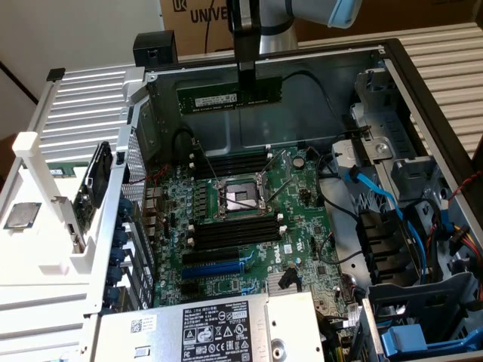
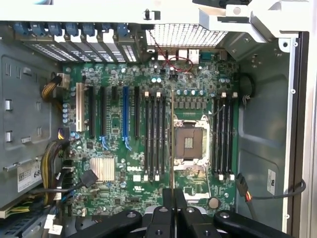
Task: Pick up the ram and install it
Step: 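Pick up the ram and move it above insertion slot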
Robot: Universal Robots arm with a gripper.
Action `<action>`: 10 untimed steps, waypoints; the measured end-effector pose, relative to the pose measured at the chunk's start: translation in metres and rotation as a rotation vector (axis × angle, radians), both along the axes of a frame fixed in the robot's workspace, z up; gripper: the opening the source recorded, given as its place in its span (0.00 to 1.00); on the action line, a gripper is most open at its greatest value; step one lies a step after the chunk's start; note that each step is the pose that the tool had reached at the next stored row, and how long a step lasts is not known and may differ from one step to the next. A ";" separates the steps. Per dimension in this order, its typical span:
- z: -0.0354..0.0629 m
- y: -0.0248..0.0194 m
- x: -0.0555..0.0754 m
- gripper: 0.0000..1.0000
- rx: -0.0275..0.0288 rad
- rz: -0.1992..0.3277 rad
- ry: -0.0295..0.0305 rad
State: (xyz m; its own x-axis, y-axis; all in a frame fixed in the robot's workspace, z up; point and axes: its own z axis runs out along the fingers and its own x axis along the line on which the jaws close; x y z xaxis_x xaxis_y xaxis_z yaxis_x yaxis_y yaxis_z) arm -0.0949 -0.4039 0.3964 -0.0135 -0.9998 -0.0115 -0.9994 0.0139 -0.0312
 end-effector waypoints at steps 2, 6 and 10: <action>-0.0016 -0.0011 0.000 0.12 -0.0001 -0.004 0.0027; -0.0031 -0.0053 0.002 0.12 0.0006 -0.005 0.0046; -0.0077 -0.0093 0.004 0.12 0.0011 -0.005 0.0102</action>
